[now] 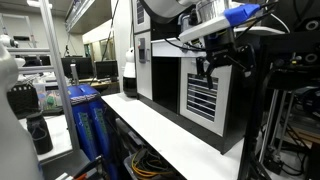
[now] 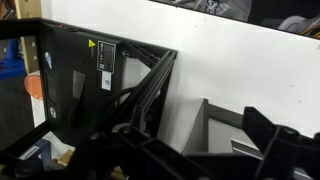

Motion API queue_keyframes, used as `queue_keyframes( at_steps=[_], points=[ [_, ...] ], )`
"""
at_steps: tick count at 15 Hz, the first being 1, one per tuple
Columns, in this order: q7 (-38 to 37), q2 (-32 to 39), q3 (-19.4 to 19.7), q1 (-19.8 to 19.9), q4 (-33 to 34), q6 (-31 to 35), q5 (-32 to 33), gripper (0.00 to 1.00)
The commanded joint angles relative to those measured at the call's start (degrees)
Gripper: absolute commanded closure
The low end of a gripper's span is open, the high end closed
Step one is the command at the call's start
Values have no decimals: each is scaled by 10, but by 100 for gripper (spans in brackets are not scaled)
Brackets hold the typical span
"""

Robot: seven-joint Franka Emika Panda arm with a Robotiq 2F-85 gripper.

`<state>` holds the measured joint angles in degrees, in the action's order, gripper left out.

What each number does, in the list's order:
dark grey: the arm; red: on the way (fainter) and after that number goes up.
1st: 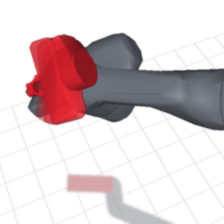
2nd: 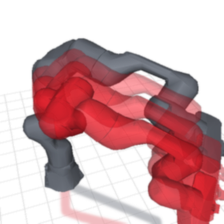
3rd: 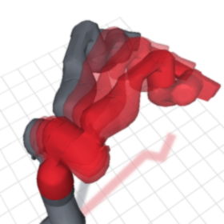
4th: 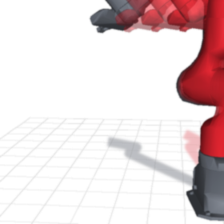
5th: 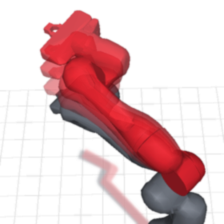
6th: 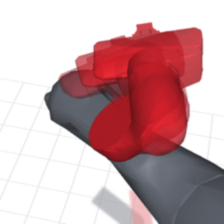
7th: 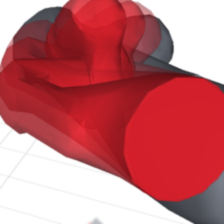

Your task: Open the kitchen cabinet, take the lid off the silver pot and put it in the kitchen cabinet

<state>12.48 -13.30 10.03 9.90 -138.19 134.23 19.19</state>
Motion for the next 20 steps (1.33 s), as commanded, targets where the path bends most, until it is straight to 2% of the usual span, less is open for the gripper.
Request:
queue_keyframes(
  at_steps=[1,7,11,15,20],
  points=[
    [1,0,-1,1,1,-1,-1,0],
    [7,-2,-4,-4,5,0,-4,0],
    [34,-11,-17,-30,27,-15,-28,0],
    [93,-22,-22,-68,50,-32,-79,0],
    [180,-34,-19,-95,84,-54,-106,0]
  ],
)
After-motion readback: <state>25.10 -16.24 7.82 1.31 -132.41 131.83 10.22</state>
